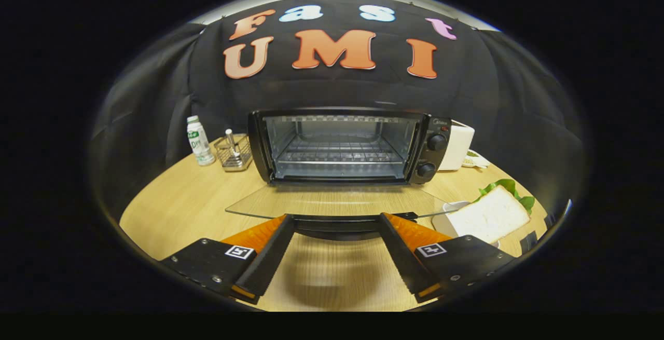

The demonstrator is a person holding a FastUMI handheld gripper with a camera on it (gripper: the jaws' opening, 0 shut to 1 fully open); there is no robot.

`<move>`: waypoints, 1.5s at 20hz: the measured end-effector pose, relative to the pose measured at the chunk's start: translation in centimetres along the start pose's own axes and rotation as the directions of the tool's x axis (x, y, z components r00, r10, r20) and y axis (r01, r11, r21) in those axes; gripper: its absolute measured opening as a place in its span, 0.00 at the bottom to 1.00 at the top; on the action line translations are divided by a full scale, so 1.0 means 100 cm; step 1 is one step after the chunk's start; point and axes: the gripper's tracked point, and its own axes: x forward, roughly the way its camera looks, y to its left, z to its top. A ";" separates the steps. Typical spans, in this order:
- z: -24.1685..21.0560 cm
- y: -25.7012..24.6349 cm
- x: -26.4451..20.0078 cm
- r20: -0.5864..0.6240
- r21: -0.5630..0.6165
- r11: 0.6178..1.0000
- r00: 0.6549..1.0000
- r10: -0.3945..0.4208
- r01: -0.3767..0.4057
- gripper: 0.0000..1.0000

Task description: Open the toaster oven, put the food inside, and close the toaster oven door.

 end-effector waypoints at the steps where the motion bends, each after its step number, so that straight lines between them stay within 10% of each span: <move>1: -0.007 0.000 0.000 -0.004 0.009 1.000 1.000 0.000 0.001 0.98; 16: -0.004 -0.030 -0.010 -0.065 0.171 0.985 0.998 0.006 0.005 0.99; 30: 0.074 -0.241 -0.053 -0.129 0.164 0.986 0.991 0.039 -0.017 0.99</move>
